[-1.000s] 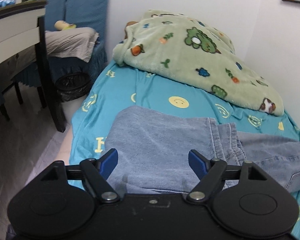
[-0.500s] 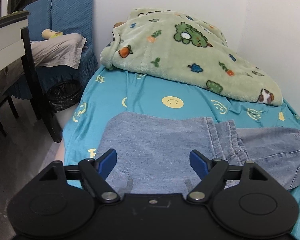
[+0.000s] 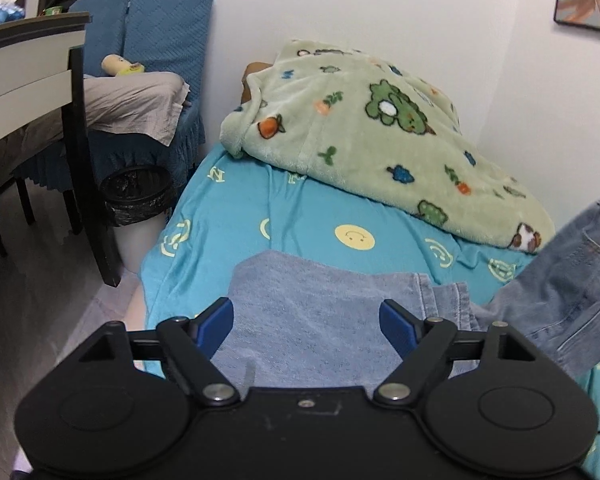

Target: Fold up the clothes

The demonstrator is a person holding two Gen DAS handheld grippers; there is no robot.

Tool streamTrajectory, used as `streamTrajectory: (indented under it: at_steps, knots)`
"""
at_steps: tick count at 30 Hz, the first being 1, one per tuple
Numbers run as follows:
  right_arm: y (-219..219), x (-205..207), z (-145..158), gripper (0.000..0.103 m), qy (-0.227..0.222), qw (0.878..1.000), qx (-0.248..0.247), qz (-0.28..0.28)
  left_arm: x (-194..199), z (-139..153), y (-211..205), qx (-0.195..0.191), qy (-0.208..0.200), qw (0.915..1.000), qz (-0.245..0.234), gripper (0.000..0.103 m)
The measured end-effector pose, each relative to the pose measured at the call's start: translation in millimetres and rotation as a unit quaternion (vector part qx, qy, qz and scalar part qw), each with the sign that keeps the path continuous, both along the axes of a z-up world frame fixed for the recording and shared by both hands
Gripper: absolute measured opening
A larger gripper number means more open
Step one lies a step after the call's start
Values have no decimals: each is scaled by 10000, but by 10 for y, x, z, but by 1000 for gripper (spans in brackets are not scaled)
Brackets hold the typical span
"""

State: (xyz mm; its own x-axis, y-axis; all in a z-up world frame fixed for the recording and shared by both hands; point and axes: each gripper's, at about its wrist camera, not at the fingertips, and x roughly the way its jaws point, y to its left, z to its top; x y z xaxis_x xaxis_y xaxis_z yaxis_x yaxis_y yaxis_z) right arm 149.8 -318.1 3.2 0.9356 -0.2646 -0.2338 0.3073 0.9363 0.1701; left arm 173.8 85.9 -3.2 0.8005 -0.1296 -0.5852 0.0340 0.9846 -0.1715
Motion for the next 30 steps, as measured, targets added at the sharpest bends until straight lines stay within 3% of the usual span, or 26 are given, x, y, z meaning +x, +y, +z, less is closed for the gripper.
streamTrajectory:
  at_steps: [8, 15, 20, 26, 30]
  knots:
    - [1011, 254, 53, 13, -150, 9932, -790, 845, -97, 130, 500, -692, -220, 9956, 584, 79]
    - [1974, 341, -209, 12, 28, 9733, -1486, 1750, -178, 108, 913, -1344, -280, 9852, 1027, 80]
    - [2577, 224, -632, 12, 263, 9448, -2108, 2493, -168, 99, 1014, -1584, -324, 9812, 1059, 80]
    - [2979, 86, -1241, 15, 861, 8858, -3055, 3385, -136, 55, 1058, -1794, -270, 9786, 970, 80]
    - [2957, 136, -1197, 18, 899, 8826, -3002, 3506, -114, 15, 1086, -1921, -227, 9765, 952, 81]
